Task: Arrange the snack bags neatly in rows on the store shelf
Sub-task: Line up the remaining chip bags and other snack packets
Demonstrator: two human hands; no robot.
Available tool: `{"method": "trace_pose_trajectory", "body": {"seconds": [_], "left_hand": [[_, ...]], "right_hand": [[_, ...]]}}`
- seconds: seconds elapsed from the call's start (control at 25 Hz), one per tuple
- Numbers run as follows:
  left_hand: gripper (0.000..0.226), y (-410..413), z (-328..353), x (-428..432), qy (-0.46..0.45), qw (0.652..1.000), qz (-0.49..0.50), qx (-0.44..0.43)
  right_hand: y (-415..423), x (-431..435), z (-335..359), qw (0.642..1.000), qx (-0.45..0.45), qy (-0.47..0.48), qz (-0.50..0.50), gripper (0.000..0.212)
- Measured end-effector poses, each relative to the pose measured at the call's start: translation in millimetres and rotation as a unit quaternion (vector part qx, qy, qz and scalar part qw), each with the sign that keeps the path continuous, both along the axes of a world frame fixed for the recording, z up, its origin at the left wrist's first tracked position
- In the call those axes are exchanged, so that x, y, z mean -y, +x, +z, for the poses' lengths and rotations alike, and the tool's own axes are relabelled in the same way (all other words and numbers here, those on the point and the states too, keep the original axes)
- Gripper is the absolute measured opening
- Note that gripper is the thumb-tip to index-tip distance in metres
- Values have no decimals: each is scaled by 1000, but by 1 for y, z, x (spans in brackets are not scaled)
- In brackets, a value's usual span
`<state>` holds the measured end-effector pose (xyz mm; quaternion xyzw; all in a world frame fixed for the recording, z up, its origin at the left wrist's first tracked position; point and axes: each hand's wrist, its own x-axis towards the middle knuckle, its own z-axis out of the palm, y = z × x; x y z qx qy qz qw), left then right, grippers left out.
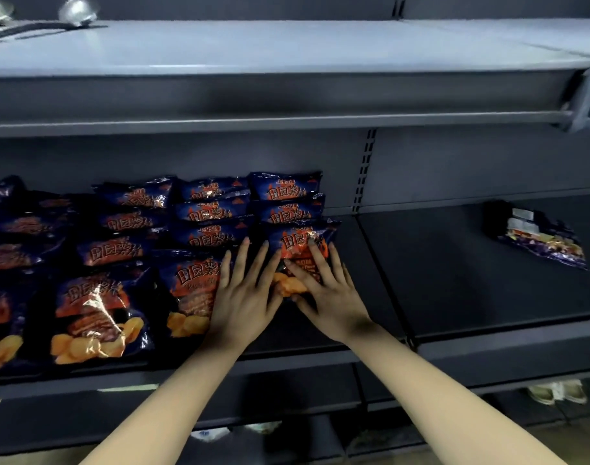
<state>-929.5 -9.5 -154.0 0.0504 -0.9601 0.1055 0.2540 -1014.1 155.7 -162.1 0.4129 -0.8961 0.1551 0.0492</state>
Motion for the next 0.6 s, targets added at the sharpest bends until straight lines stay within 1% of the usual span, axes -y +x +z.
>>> {"method": "trace_pose_trajectory", "body": {"seconds": [0.16,0.32,0.6], "left_hand": [[61,2,-1,1,6,1000,-1,13],[59,3,0,-1,13,1000,-5,11],[60,3,-1,1,20,1000,-10,7]], "right_hand": [[4,-1,0,1000,9,-2,-9,64],[4,-2,-2,1000,5,-12,-13,67],[7,-1,-1,999,-24,-17,-17,66]]}}
